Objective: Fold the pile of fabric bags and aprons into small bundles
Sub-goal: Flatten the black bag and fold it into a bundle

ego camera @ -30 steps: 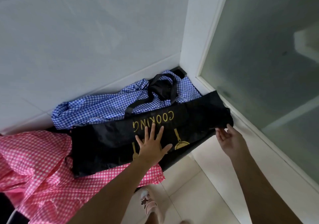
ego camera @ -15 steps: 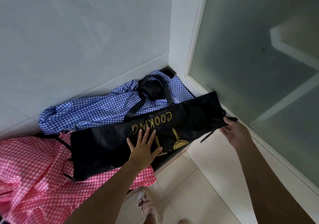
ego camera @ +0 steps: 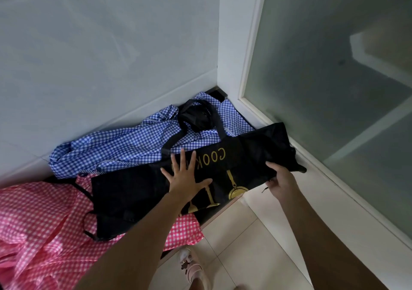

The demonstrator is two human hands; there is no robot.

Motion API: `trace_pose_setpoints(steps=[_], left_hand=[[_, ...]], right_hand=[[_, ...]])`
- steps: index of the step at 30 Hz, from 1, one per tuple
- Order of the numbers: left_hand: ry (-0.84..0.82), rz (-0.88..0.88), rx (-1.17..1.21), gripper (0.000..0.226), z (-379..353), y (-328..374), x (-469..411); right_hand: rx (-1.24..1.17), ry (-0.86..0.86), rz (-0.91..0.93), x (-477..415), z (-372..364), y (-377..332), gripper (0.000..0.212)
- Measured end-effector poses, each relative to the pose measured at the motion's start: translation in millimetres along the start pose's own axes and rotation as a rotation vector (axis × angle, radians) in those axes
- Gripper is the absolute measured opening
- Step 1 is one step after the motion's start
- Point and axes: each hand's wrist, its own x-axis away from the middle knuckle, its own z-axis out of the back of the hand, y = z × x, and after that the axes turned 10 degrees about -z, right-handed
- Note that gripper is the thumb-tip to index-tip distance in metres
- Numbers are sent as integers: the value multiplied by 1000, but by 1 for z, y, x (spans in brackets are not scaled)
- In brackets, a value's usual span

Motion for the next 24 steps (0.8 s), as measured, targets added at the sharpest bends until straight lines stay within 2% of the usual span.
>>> trace_pose_setpoints(steps=[3,7,8,10,13,14,16,17,19,21,24], left_hand=[[-66,20,27,110,3,-9,-6],[-89,34,80,113,4,-11,-11],[-98,39,103,112,6,-11,-12],[-109,38,176,109,12,-13,-14],[-33,21,547,90,36,-18,-9],[44,26,744,79,45,-21,-5],[215,62,1060,54,66,-30,10],[266,81,1170,48,76,-38,21],[287,124,1401,49,90,-60,49],[239,196,1603,66,97,-85,75],[211,304,1771,83,93,-124,113]], right_hand=[[36,-11,75,0,-1,-2,47],[126,-142,210,28,-13,-4,47],[175,-179,254,39,-18,-3,50],[376,-147,358,66,-30,0,50],[630,-161,452,110,-53,5,75],[694,-179,479,126,-63,9,73],[833,-216,564,156,-85,20,47],[891,-243,611,165,-95,28,42],[1031,-315,690,178,-118,52,44],[1182,-406,833,177,-133,80,42],[1380,-571,1016,151,-153,136,52]])
